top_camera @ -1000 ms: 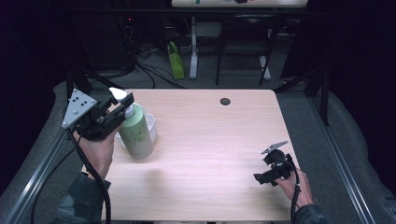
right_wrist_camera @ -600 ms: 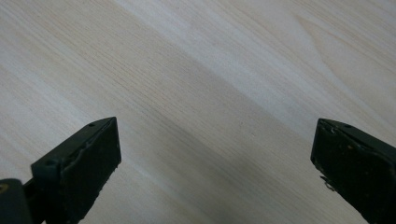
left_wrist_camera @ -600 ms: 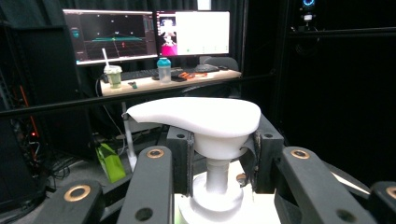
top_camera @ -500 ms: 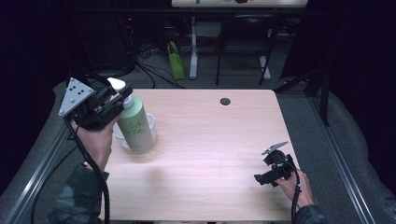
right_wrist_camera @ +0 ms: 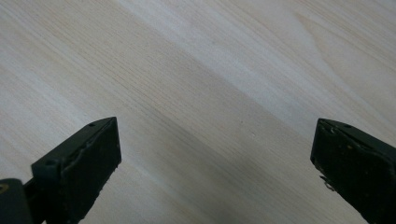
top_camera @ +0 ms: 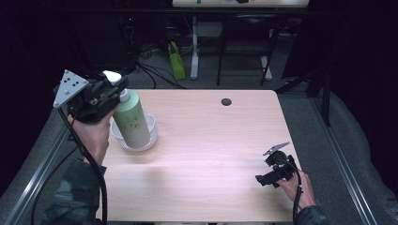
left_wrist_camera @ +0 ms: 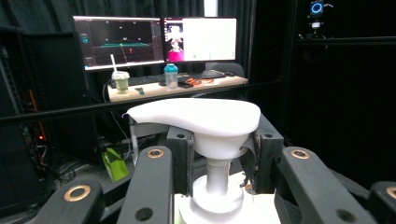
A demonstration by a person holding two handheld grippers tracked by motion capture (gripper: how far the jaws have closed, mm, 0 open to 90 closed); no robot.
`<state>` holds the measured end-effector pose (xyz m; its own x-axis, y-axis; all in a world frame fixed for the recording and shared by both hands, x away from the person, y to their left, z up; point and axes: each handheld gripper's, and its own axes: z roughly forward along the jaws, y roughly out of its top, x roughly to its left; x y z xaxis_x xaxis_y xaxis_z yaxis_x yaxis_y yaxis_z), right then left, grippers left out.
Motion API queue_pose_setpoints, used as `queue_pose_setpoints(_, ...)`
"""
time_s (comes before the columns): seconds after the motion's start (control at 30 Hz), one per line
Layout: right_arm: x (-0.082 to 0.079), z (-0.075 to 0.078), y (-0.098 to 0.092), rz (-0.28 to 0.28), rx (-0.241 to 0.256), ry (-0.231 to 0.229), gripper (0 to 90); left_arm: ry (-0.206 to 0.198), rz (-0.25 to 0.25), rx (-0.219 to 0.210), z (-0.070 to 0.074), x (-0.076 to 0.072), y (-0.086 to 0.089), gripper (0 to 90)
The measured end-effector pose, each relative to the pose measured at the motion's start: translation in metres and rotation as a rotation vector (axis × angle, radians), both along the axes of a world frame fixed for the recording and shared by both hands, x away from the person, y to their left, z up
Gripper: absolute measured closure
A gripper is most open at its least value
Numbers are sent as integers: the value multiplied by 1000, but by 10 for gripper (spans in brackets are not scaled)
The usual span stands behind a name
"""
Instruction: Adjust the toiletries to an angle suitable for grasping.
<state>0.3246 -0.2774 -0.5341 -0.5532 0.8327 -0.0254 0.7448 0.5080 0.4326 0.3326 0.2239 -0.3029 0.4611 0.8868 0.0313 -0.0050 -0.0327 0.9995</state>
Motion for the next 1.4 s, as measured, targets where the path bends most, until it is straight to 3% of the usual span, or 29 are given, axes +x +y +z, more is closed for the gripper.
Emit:
queue_pose_setpoints(0.6, 0, 0, 0, 0, -7, 0, 15, -7, 32, -2, 7, 20, 10, 671)
queue_pose_setpoints(1.4, 0, 0, 0, 6, -11, -2, 18, 39, 105, -12, -1, 52, 21, 671)
